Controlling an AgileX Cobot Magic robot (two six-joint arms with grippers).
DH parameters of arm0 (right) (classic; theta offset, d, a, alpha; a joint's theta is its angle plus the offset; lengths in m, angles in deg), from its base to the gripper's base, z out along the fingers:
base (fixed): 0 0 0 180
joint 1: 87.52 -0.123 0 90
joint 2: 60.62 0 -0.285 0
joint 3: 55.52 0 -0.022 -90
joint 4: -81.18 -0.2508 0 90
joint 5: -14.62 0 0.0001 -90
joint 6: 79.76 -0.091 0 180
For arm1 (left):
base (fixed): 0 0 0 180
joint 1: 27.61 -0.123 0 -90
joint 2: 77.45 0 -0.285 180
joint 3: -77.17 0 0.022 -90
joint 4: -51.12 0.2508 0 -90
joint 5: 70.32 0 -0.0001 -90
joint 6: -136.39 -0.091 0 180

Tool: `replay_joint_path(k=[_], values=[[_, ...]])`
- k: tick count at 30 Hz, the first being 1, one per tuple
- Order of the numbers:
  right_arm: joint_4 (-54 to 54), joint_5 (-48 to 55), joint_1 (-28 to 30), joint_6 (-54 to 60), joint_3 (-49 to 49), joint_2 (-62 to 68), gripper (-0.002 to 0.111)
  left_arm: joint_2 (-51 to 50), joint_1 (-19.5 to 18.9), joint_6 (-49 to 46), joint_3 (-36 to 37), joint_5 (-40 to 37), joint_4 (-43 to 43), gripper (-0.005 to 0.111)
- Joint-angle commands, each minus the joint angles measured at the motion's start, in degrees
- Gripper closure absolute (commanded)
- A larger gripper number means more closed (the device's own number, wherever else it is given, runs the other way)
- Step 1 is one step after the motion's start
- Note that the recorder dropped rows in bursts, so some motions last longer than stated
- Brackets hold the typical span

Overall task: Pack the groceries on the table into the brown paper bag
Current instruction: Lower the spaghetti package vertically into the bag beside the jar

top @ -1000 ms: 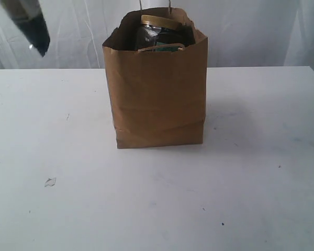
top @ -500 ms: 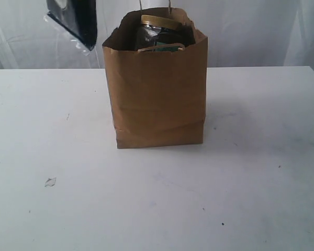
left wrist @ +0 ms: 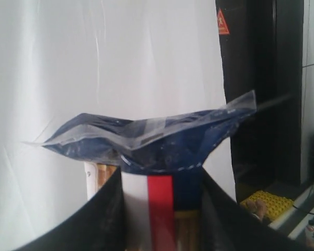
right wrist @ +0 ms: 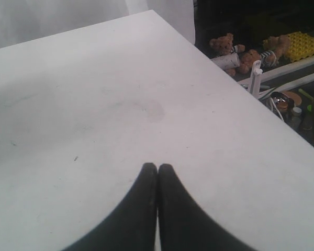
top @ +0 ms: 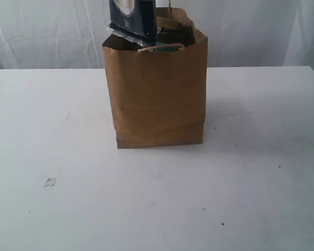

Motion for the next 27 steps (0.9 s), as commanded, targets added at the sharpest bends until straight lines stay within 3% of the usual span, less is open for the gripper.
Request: replay_joint_path(k=[1, 13, 27], values=[[0.1, -0.1, 0.2, 0.6, 0.2, 0.0, 0.108, -0.4, 0.1, 0.4, -0.7, 12.8, -0.5, 0.107], [0.1, -0.1, 0.2, 0.6, 0.2, 0.0, 0.108, -3.4, 0.1, -0.4, -0.7, 14.8, 1.5, 0.107], [0.1, -0.1, 0.2, 0.6, 0.2, 0.0, 0.108, -5.1, 0.1, -0.4, -0.7, 5.2, 3.3, 0.107]])
